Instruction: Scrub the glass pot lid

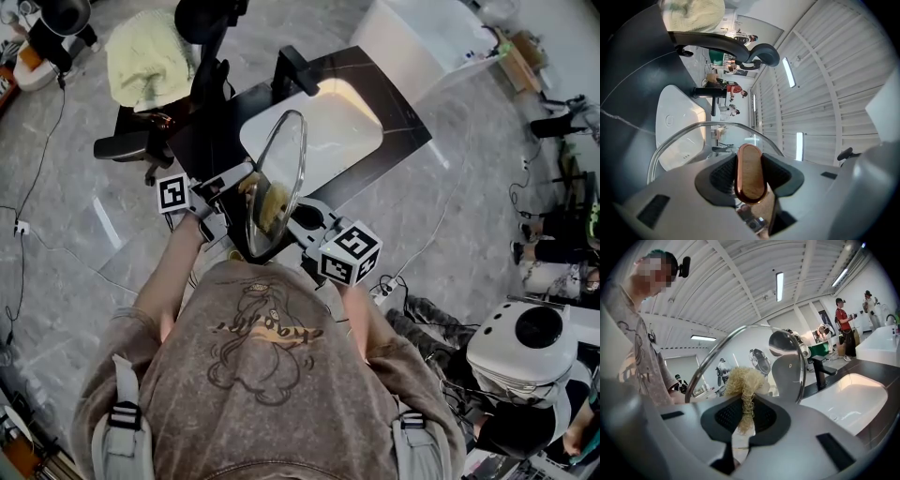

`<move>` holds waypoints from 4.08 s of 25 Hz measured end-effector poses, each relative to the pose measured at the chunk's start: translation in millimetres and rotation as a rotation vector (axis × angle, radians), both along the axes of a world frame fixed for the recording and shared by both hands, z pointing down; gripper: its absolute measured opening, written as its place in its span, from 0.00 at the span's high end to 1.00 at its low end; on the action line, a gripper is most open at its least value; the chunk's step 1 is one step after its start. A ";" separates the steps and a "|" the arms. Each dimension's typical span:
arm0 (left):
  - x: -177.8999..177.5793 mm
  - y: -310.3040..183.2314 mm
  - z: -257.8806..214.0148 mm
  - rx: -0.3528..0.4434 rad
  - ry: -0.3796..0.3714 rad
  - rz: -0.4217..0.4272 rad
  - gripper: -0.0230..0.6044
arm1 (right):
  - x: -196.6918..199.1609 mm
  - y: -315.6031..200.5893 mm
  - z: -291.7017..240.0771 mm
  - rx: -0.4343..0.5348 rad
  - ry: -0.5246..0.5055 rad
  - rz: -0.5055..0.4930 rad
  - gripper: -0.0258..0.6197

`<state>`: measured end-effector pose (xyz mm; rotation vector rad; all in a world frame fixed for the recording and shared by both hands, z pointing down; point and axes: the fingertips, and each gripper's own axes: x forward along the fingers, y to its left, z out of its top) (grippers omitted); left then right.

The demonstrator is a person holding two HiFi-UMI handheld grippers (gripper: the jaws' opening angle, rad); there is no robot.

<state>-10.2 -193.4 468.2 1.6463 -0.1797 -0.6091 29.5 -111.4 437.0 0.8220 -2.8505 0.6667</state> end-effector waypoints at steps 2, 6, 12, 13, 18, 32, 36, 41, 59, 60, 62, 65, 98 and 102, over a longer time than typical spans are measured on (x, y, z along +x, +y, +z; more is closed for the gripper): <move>-1.0 1.9 2.8 -0.004 -0.005 -0.002 0.67 | 5.9 -7.9 -11.3 0.016 -0.025 0.029 0.90; -1.6 6.5 4.1 -0.012 -0.005 0.007 0.67 | 17.7 -28.5 -35.0 0.066 -0.052 0.087 0.90; 2.5 11.4 0.0 -0.018 0.036 0.024 0.67 | 24.3 -58.9 -46.1 0.104 -0.032 0.115 0.90; 3.8 11.9 -1.0 -0.019 0.044 0.028 0.67 | 24.8 -63.1 -45.8 0.105 -0.033 0.119 0.90; 6.2 15.5 -6.0 -0.004 0.067 0.048 0.67 | 27.3 -84.4 -41.6 0.102 -0.035 0.155 0.90; 7.9 14.3 -8.5 -0.023 0.114 0.045 0.67 | 27.1 -130.8 -7.4 0.070 0.039 0.204 0.89; 6.8 13.8 -8.1 -0.028 0.130 0.039 0.67 | 24.3 -138.3 10.2 0.040 0.063 0.207 0.90; 7.0 13.8 -8.1 -0.039 0.154 0.032 0.67 | 20.0 -139.7 33.8 0.003 0.097 0.201 0.90; 3.7 11.4 -4.5 -0.043 0.157 0.012 0.67 | 3.4 -107.8 99.4 -0.130 0.163 0.149 0.90; 3.3 10.8 -3.6 -0.045 0.155 0.010 0.67 | 1.9 -104.6 102.2 -0.137 0.165 0.142 0.90; 3.6 10.2 -3.0 -0.047 0.153 0.008 0.67 | -0.2 -97.5 106.9 -0.154 0.166 0.128 0.90; 4.7 10.3 -3.0 -0.048 0.148 0.009 0.67 | -2.8 -85.9 111.9 -0.168 0.161 0.098 0.90; 3.7 8.6 17.4 -0.063 0.088 0.007 0.67 | -12.4 -15.4 60.4 -0.179 -0.014 -0.042 0.90; 3.6 10.3 15.5 -0.063 0.088 0.011 0.67 | -11.2 -16.6 54.0 -0.168 -0.037 -0.038 0.90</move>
